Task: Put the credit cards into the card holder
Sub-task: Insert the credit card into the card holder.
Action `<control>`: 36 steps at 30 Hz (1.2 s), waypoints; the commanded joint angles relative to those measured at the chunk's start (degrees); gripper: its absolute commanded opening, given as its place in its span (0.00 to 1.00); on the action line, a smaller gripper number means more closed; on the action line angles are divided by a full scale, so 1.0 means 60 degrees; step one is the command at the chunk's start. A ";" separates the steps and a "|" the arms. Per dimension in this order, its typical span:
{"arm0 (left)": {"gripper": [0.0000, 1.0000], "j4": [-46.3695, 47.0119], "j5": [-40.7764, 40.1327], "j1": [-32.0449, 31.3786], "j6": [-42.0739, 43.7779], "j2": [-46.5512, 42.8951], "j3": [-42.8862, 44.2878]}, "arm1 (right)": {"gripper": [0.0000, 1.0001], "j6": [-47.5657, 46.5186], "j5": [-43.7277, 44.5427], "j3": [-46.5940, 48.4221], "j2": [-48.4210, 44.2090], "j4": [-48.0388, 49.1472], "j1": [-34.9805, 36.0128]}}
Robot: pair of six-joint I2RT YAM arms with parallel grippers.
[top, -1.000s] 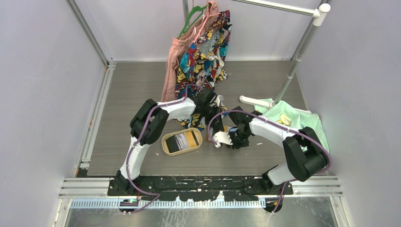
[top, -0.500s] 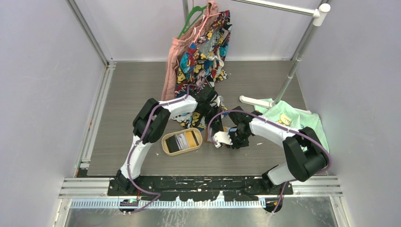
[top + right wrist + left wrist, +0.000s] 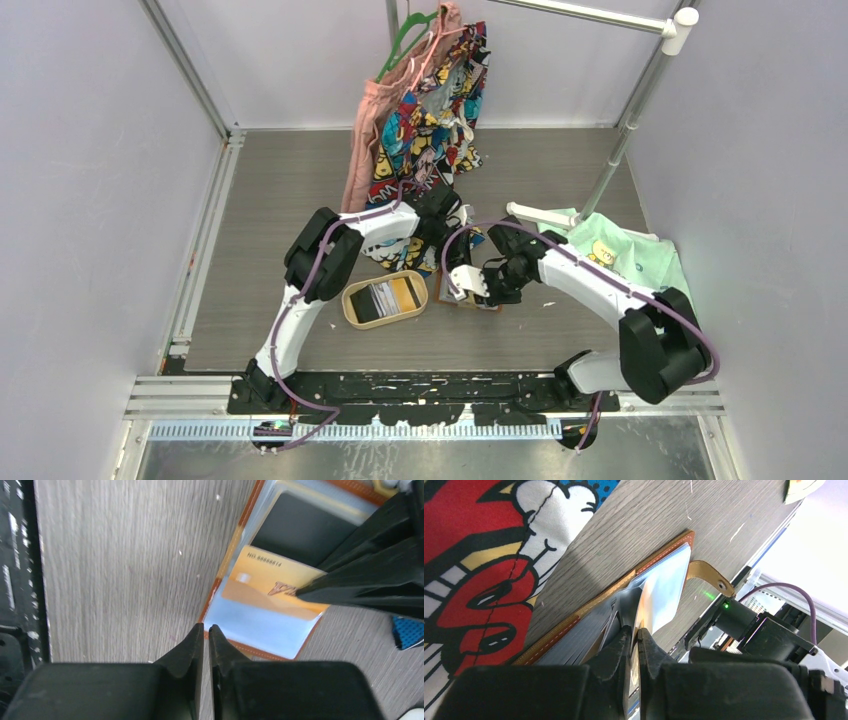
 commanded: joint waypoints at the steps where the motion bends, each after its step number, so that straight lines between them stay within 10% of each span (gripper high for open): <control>1: 0.11 -0.0627 -0.0524 -0.0120 0.0353 0.0367 -0.0026 | 0.10 0.0759 -0.1674 0.0381 -0.0519 0.0213 -0.0018; 12: 0.14 -0.0652 -0.0474 -0.0119 0.0402 0.0410 -0.0011 | 0.05 0.3860 0.0771 -0.0039 0.0035 0.4398 0.1626; 36: 0.20 -0.0649 -0.0381 -0.0110 0.0446 0.0499 0.0090 | 0.05 0.3659 0.2950 0.0150 0.1149 0.4000 0.1930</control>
